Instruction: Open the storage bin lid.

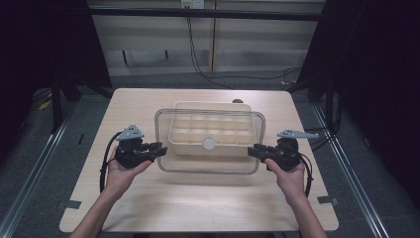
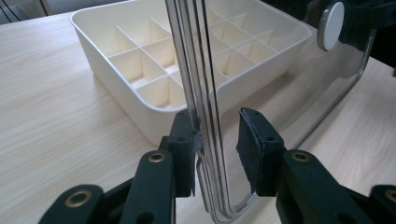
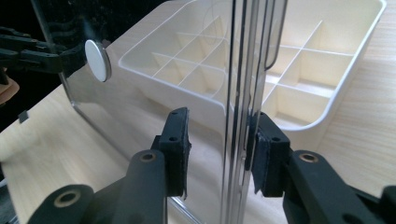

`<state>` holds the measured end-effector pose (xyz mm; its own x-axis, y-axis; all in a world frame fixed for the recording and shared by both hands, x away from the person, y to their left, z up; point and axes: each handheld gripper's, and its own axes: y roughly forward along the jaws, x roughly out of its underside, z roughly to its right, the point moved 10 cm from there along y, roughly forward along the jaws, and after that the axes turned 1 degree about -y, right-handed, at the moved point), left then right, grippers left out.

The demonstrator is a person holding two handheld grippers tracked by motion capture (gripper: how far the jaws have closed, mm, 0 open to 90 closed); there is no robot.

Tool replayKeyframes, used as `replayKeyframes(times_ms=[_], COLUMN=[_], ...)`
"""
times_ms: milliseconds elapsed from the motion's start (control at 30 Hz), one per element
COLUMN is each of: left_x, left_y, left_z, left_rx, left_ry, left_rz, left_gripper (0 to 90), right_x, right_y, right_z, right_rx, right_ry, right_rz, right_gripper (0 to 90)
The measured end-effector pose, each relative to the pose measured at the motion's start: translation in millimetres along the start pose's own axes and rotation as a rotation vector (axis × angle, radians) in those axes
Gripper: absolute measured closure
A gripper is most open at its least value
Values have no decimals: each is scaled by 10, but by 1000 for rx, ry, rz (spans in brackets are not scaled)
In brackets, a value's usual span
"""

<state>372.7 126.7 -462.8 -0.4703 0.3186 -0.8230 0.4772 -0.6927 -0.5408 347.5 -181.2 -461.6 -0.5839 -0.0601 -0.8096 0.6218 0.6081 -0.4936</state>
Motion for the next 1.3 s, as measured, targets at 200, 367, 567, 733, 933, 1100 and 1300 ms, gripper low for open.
replayKeyframes(times_ms=[200, 367, 567, 733, 933, 1100, 1300], left_x=[49, 115, 232, 304, 391, 495, 571], left_y=[-70, -111, -131, -171, -230, -257, -318], left_z=[83, 172, 173, 201, 272, 343, 421], left_rx=[13, 20, 31, 38, 48, 50, 54], left_ry=[14, 32, 18, 17, 12, 3, 9], left_rz=[-9, -21, -43, -50, -58, -86, -96], left_gripper=[680, 685, 682, 688, 692, 693, 696], right_x=[94, 188, 292, 384, 437, 521, 600], right_y=[-59, -120, -150, -113, -164, -217, -263], right_z=[-67, -105, -185, -210, -272, -322, -379], right_rx=[-8, -21, -40, -41, -55, -67, -87], right_ry=[3, 8, 7, 9, 9, 22, 23], right_rz=[-13, -24, -36, -59, -60, -71, -89], right_gripper=[627, 626, 648, 641, 646, 650, 652])
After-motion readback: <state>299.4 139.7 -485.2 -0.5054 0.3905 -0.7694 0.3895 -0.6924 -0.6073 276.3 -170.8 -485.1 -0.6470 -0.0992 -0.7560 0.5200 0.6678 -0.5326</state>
